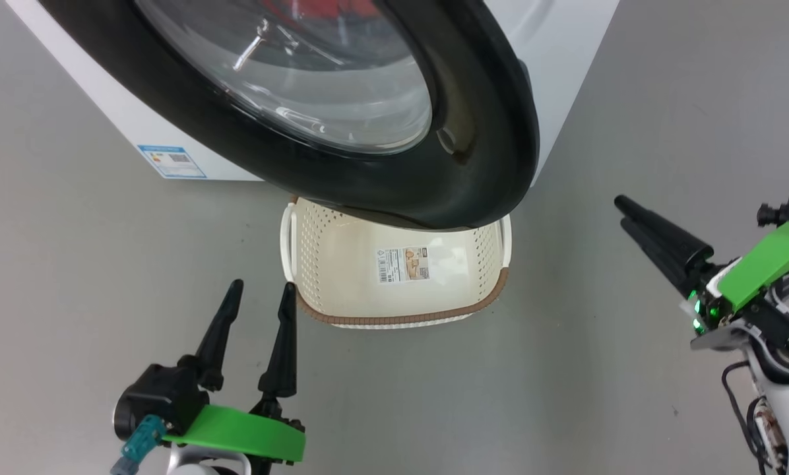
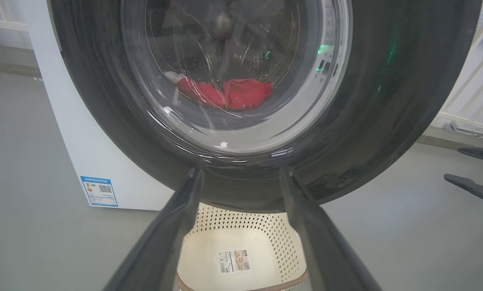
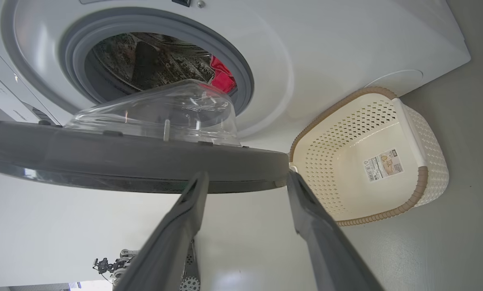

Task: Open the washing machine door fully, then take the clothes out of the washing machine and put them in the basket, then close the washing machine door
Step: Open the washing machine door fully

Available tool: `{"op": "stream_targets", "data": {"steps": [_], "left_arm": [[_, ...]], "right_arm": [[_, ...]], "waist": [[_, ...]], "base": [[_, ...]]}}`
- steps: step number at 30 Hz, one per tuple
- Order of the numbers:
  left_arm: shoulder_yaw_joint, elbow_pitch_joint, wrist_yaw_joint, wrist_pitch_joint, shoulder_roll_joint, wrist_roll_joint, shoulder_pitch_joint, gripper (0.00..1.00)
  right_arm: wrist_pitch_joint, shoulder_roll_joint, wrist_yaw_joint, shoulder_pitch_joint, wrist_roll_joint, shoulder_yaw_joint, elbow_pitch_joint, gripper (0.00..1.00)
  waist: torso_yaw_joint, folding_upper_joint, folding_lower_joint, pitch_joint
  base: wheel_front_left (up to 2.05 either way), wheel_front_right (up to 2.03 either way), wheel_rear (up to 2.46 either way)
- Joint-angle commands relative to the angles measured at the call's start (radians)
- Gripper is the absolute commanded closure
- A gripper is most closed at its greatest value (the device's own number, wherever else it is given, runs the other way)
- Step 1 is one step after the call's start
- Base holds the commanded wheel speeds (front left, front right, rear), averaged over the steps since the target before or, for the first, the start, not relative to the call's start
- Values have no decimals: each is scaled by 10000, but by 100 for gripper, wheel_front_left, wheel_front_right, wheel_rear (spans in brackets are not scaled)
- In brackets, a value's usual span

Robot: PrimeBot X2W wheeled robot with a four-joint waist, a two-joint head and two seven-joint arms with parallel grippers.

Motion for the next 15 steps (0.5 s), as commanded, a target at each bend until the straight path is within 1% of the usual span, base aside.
{"op": "stream_targets", "data": {"steps": [1, 15], "left_arm": [[347, -204, -66, -80, 120, 112, 73, 0], [449, -108, -114, -80, 120, 111, 220, 0]], "right_arm": [[-124, -13, 79, 254, -59, 154, -315, 0], [-1107, 116, 79, 1521, -252, 293, -521, 0]], "waist": [[-39, 0, 0, -47], [-114, 0, 0, -250]], "base": [[0, 0, 0], [0, 0, 0]]}}
